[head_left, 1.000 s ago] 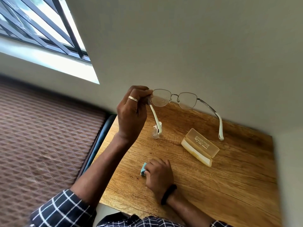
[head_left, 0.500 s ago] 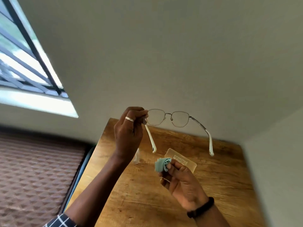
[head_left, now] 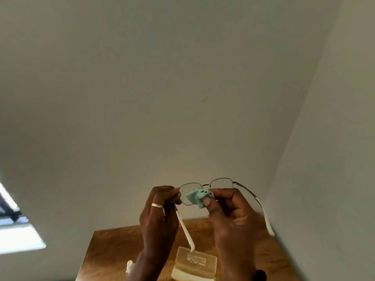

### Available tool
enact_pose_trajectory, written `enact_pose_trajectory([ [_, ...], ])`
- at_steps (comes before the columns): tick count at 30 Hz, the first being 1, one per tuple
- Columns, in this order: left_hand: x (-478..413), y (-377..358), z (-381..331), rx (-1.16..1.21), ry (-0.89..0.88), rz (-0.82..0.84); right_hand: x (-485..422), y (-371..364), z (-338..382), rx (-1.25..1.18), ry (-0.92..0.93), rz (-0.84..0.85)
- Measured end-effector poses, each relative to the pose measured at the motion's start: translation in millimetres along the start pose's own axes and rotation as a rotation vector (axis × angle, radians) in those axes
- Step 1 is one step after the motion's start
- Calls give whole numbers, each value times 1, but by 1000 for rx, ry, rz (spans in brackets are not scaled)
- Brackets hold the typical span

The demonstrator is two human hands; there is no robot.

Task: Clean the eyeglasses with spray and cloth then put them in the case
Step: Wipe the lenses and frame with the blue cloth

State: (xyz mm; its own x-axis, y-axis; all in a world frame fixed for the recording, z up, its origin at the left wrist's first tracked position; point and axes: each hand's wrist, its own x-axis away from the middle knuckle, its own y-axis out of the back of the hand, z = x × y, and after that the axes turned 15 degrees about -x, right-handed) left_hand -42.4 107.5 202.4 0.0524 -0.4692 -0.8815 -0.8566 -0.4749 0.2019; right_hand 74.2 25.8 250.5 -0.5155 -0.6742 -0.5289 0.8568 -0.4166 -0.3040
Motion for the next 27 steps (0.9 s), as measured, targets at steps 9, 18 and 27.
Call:
enact_pose_trajectory([
  [9,-9,-6,-33,-19,-85,27,-22,10,-14,633,596,56],
  [18,-19,-5,-40,-74,-133,39,-35,8,1,810,573,28],
  [27,-24,5,-33,-94,-144,15,-25,15,13,803,533,413],
])
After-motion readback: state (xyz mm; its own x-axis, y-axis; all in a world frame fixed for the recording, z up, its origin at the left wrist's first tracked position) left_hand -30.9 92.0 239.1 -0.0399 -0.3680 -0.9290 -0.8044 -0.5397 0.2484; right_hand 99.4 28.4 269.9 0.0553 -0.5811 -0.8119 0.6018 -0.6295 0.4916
